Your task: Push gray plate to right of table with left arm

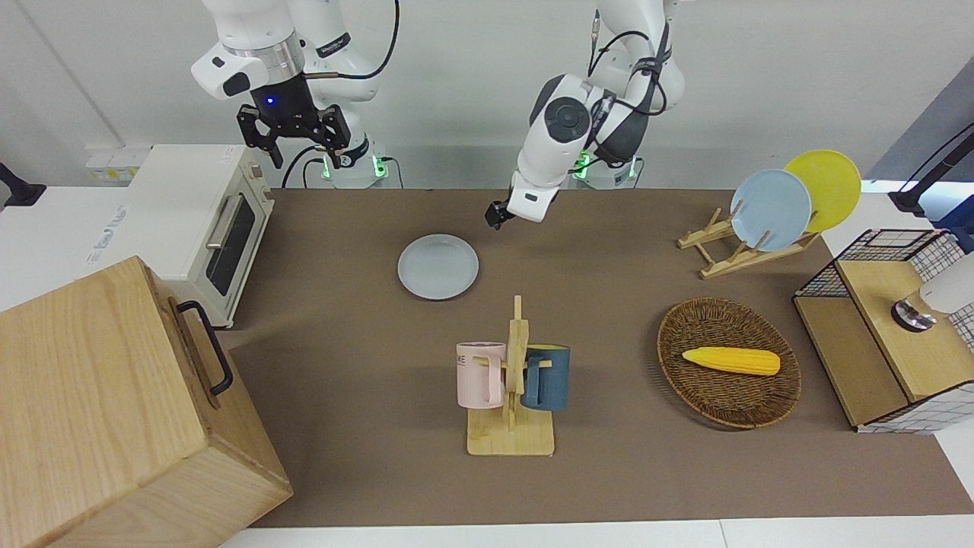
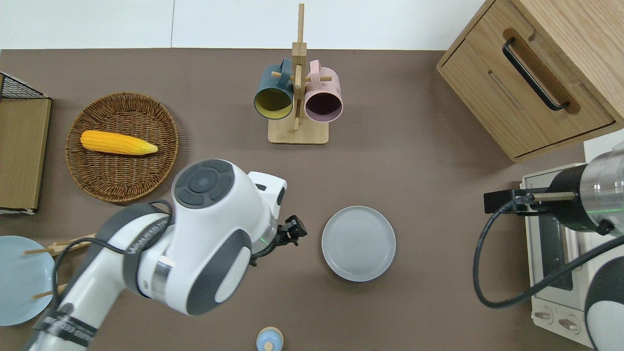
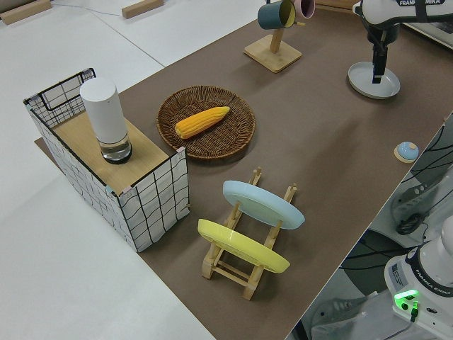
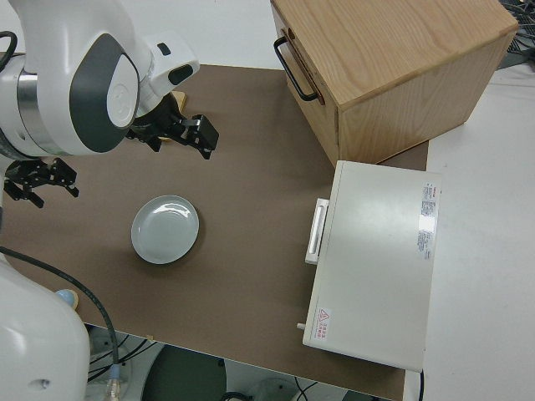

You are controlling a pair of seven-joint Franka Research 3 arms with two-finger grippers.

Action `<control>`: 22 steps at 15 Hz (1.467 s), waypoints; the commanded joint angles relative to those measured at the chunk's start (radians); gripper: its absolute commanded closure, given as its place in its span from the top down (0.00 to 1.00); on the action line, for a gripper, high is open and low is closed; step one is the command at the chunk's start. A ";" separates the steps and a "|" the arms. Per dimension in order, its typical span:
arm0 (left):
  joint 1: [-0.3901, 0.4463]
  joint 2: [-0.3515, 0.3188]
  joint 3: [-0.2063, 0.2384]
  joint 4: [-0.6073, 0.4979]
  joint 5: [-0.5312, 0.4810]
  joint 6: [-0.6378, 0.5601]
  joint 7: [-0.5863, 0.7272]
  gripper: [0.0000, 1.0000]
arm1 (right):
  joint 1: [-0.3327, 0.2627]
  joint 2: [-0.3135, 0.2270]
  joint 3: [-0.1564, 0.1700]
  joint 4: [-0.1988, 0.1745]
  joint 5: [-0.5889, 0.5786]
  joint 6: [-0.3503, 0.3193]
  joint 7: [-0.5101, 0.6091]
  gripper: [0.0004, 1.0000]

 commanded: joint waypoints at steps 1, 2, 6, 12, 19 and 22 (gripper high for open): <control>0.074 0.015 0.085 0.020 0.039 -0.073 0.300 0.99 | -0.024 -0.027 0.014 -0.027 0.021 0.000 0.010 1.00; 0.080 0.011 0.119 0.020 0.062 -0.074 0.364 0.99 | -0.024 -0.027 0.014 -0.027 0.021 0.000 0.010 1.00; 0.109 -0.002 0.207 0.034 0.099 -0.097 0.565 0.99 | -0.024 -0.027 0.014 -0.027 0.021 0.000 0.010 1.00; 0.195 0.001 0.192 0.261 0.205 -0.194 0.716 0.99 | -0.024 -0.027 0.014 -0.027 0.021 0.000 0.010 1.00; 0.393 -0.035 0.004 0.350 0.252 -0.214 0.716 1.00 | -0.024 -0.027 0.014 -0.027 0.021 0.000 0.010 1.00; 0.397 -0.035 -0.020 0.367 0.318 -0.241 0.710 1.00 | -0.024 -0.027 0.014 -0.027 0.021 0.000 0.010 1.00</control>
